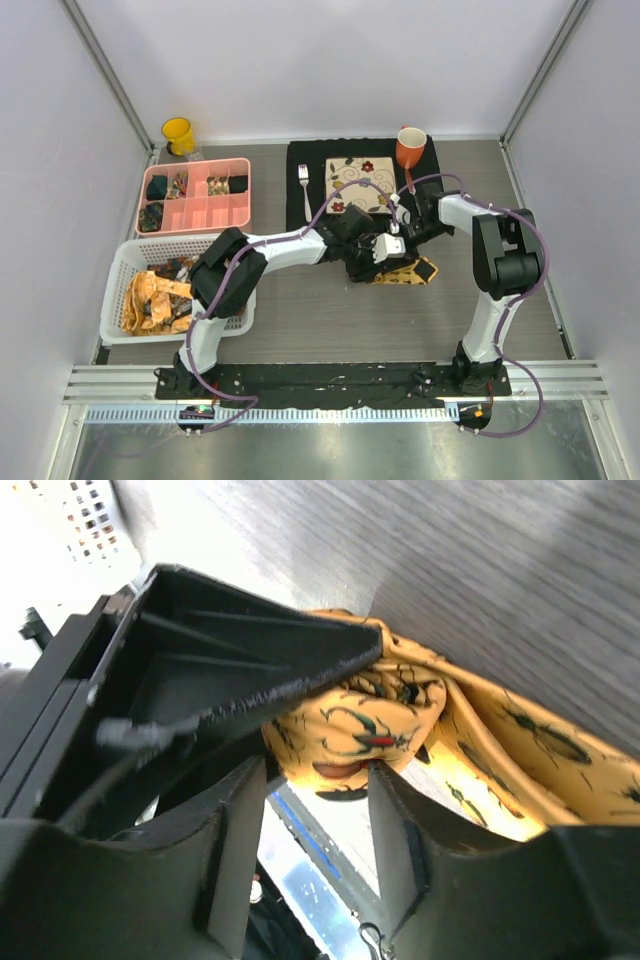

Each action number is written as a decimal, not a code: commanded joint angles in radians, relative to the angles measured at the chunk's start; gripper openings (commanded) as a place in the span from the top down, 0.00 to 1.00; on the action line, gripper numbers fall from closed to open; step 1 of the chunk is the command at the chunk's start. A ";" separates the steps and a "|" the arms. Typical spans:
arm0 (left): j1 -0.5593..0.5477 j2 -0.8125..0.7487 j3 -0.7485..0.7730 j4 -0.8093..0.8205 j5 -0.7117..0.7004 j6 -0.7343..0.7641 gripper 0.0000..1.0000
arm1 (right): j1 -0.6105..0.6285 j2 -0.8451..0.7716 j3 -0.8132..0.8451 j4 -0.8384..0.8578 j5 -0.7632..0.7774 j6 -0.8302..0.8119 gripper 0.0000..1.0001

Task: Roll the ties
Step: Roll the tie at the center of the board.

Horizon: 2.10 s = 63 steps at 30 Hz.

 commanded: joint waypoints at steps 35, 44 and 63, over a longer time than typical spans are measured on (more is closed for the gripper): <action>0.027 0.048 -0.080 0.262 0.163 -0.090 0.56 | -0.087 0.202 0.039 0.012 0.255 -0.128 0.99; 0.021 -0.013 -0.155 0.094 0.019 -0.061 0.74 | -0.118 0.078 0.096 -0.154 0.094 -0.168 0.67; -0.003 0.040 -0.055 0.017 -0.044 -0.073 0.49 | -0.011 0.118 0.073 -0.052 0.201 -0.053 0.99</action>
